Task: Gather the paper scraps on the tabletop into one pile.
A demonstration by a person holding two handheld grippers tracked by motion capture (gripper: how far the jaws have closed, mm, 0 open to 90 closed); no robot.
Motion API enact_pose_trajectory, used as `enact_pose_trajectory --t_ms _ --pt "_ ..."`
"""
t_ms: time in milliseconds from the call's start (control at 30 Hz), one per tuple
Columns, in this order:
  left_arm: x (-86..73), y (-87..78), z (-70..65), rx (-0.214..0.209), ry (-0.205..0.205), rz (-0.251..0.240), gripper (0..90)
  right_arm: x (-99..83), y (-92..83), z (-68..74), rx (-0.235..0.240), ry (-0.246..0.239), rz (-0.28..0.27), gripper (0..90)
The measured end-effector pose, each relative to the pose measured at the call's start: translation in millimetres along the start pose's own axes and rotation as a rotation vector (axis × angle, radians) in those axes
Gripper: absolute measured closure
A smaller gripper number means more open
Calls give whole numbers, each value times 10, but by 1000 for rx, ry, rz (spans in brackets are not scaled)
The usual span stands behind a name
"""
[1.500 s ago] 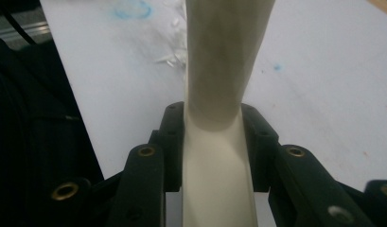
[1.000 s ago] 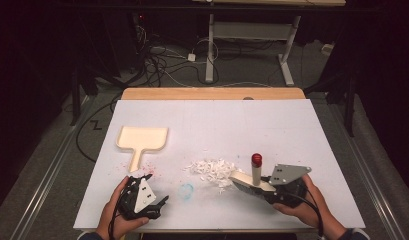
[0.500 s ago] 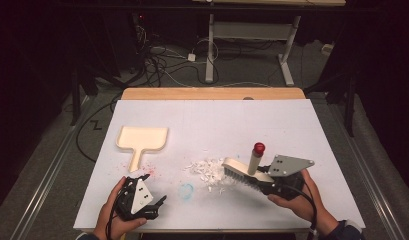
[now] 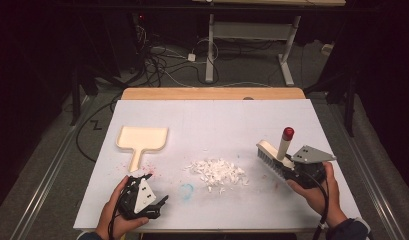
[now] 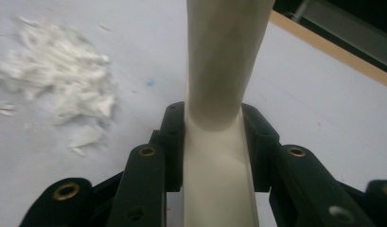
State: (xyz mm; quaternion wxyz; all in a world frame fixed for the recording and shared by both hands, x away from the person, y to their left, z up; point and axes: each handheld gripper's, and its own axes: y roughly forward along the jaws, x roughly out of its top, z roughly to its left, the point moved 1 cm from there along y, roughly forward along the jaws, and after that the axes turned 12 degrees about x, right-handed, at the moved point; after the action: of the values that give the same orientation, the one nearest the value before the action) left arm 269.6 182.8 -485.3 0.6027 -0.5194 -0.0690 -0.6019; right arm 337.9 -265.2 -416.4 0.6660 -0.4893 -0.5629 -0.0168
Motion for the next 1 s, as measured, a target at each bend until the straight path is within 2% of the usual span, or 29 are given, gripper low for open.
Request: enact_pose_trajectory --t_ms 67,100,167,267,333,467,600,667,733,833,1000 --pt "-1 1 2 -3 -5 1 163 -7 107 30 -25 15 21 678" --pt "-1 -4 1 -6 -5 0 163 -6 153 63 -24 23 10 678" --pt "-2 -17 0 -8 -8 -4 163 25 251 174 -22 39 0 677" --pt "1 -37 3 -7 -19 -15 163 97 394 369 -39 33 -7 675" --pt "7 -51 3 -13 -21 -23 163 163 477 494 -32 29 -15 675" --pt "15 -54 -20 -29 -7 -32 163 297 649 728 25 34 -53 669" --pt "12 -38 -28 -42 -4 -34 163 408 815 888 46 41 -73 661" --pt "7 -33 -28 -46 -2 -31 162 456 860 937 63 64 -115 667" --pt "7 -29 -27 -46 -5 -30 162 498 895 987 77 57 -153 672" --pt "11 -29 -30 -45 -6 -31 163 553 942 1028 91 50 -152 674" --pt "5 -33 -37 -43 1 -23 163 603 851 912 89 79 -201 677"
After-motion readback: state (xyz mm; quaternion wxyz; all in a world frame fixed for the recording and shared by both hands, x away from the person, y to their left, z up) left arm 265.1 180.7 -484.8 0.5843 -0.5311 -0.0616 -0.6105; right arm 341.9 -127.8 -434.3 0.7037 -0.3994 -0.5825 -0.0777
